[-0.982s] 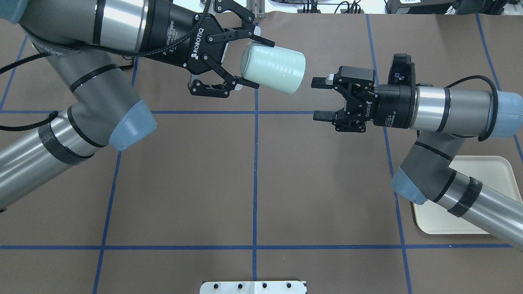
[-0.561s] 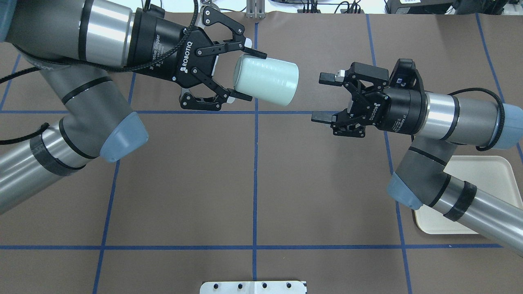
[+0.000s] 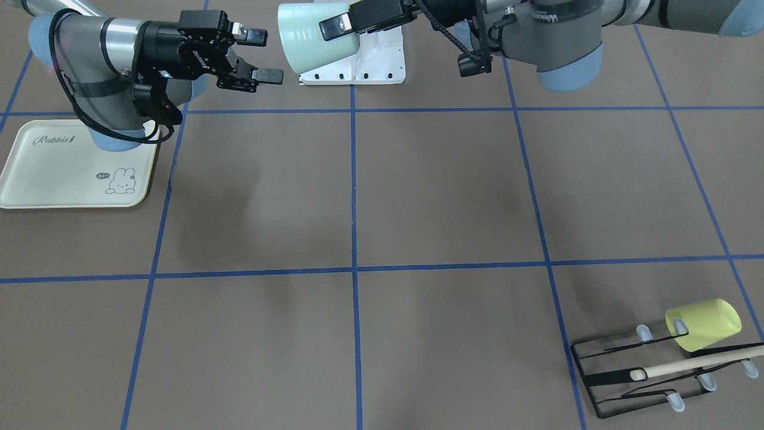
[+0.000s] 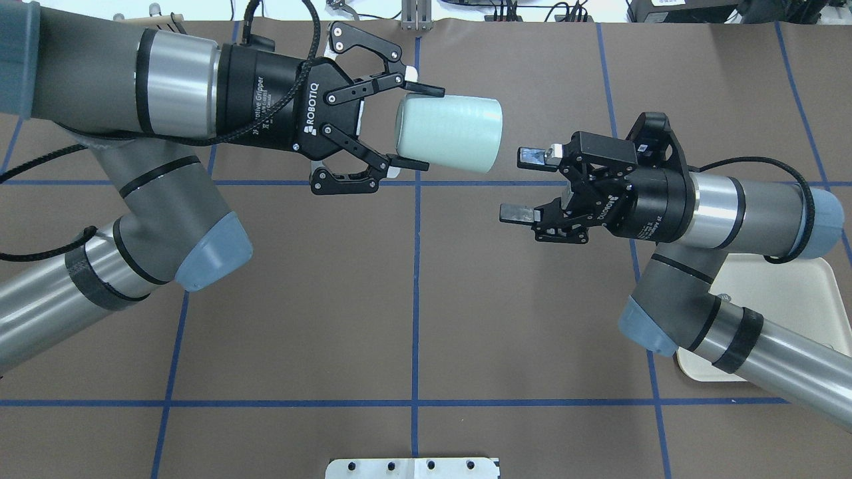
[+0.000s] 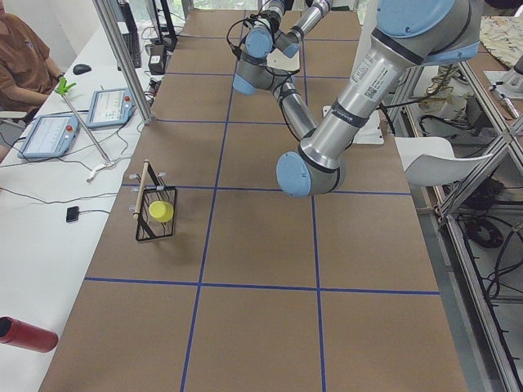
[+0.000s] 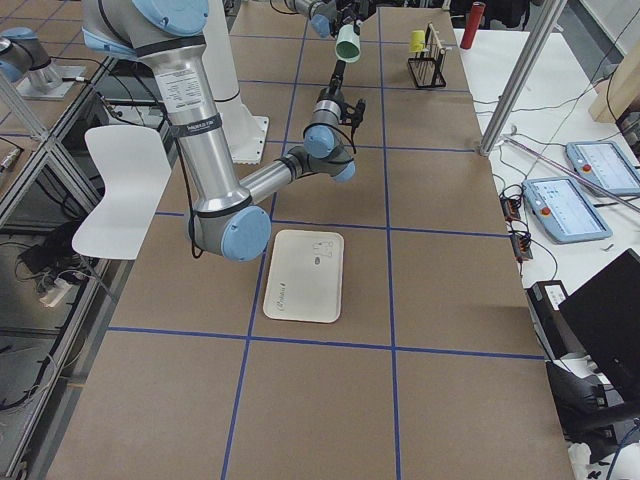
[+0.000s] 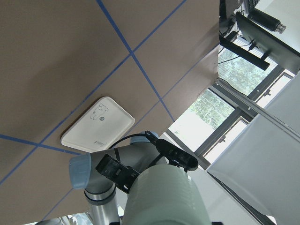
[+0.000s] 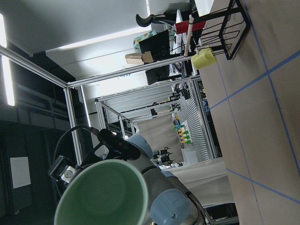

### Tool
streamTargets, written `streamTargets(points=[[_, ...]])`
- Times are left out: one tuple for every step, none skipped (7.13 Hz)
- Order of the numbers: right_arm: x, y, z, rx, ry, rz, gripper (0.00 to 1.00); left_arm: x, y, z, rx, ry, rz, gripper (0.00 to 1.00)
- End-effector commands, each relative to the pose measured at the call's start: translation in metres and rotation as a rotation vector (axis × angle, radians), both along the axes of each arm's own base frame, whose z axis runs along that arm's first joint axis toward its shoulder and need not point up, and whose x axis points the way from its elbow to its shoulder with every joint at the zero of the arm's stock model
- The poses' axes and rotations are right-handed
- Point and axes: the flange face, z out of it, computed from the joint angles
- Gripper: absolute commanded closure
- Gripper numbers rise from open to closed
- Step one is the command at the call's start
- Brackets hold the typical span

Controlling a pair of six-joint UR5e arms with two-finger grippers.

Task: Left arm grabs green cup and hands to right arm on tray

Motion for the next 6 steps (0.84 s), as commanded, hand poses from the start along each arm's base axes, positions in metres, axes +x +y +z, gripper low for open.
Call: streamTargets(points=[[-0.003,0.002,-0.004,0.021,-0.005,0.007,0.02,0.001,0.011,0.016,-0.033,0.072,0.025,1.00],[-0.003,0.002,-0.008,0.025,-0.013,0.008,0.03,0.011,0.019,0.026,-0.042,0.080,0.037,1.00],[-0.004,0.001,-0.010,0.024,-0.016,0.010,0.04,0.012,0.022,0.025,-0.041,0.084,0.045,1.00],[-0.005,0.001,-0.011,0.026,-0.018,0.009,0.07,0.012,0.025,0.023,-0.042,0.090,0.047,1.00],[-0.006,0.002,-0.011,0.026,-0.018,0.006,0.08,0.015,0.029,0.022,-0.072,0.095,0.072,1.00],[-0.006,0.002,-0.011,0.024,-0.020,0.008,0.11,0.023,0.035,0.021,-0.083,0.106,0.079,1.00]])
